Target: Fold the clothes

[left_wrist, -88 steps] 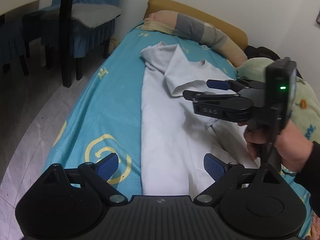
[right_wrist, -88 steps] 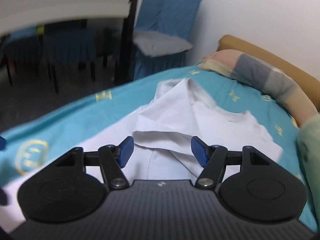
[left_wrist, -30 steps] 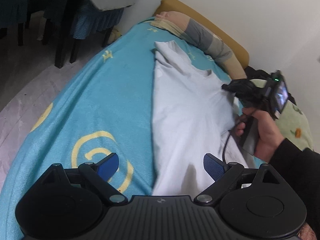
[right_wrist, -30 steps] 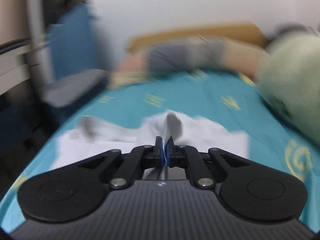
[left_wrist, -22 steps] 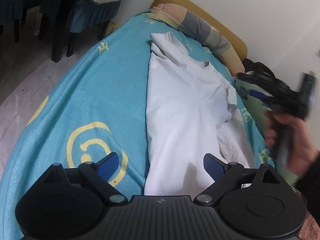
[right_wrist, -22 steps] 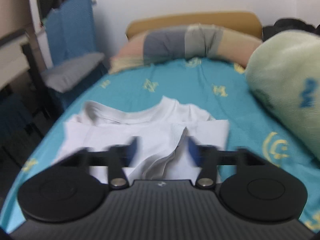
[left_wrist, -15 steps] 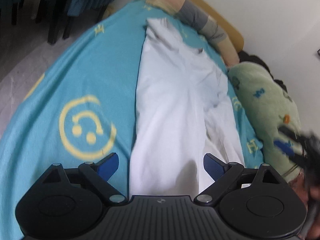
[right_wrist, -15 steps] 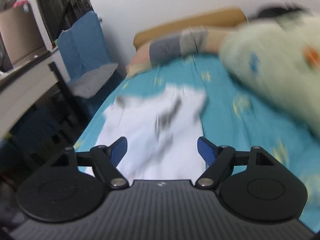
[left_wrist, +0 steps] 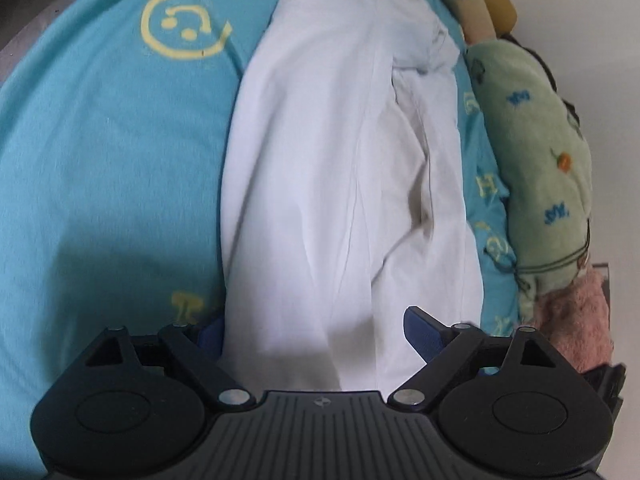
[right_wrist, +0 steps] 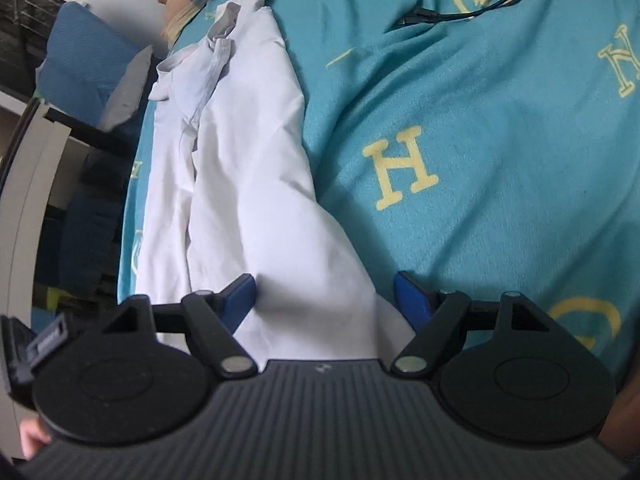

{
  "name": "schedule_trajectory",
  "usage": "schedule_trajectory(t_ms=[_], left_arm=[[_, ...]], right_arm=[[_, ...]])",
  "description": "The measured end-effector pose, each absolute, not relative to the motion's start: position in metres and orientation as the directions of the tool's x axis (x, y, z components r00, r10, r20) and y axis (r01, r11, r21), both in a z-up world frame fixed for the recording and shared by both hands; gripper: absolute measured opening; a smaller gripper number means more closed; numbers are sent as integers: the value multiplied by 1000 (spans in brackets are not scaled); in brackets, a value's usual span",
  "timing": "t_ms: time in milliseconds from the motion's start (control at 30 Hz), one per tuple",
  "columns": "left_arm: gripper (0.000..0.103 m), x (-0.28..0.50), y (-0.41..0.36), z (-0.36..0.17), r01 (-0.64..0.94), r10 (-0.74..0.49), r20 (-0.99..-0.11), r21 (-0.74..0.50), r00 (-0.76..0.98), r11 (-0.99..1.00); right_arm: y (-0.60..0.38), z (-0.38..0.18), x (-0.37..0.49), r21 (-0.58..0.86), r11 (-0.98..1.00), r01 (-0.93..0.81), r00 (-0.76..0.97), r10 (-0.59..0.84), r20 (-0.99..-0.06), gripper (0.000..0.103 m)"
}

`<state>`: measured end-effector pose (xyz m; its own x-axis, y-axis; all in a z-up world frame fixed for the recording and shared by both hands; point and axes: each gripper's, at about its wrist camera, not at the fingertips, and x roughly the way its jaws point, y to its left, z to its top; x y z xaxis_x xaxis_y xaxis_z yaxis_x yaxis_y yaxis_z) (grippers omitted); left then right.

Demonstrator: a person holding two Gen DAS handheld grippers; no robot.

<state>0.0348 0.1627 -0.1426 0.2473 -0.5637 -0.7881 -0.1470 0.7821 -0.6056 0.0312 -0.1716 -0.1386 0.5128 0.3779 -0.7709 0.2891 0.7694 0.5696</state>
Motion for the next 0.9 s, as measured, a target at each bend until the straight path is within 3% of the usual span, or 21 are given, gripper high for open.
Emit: schedule_trajectory(t_ms=[200, 333, 367, 400, 433, 500, 600, 900], left_arm=[[63, 16, 147, -139, -158, -547, -827, -562, 129, 812], [19, 8, 137, -139, -147, -493, -869, -493, 40, 857], [16, 6, 136, -135, -141, -484, -874, -486, 46, 863], [15, 5, 135, -131, -134, -475, -878, -478, 53, 868], [13, 3, 136, -127, -131, -472, -879, -476, 63, 869], [11, -1, 141, -115, -147, -505, -857, -515, 103, 844], [10, -11, 152, -87, -146, -555, -810, -582, 189, 800], [8, -39, 170, 27, -59, -621, -651, -710, 436, 702]], right_arm=[[-163, -148, 21, 701, 666, 255, 415, 580, -701, 79], [-143, -144, 17, 649, 735, 195, 336, 572, -749, 73], [-139, -139, 17, 630, 757, 174, 329, 558, -762, 72], [-136, -135, 16, 616, 772, 158, 325, 548, -770, 64], [-134, -130, 16, 602, 786, 142, 322, 538, -779, 41], [-128, -121, 14, 572, 813, 110, 315, 517, -796, 14], [-126, -100, 12, 549, 833, 71, 335, 499, -799, 12], [-173, 23, -8, 676, 737, 4, 613, 533, -584, 11]])
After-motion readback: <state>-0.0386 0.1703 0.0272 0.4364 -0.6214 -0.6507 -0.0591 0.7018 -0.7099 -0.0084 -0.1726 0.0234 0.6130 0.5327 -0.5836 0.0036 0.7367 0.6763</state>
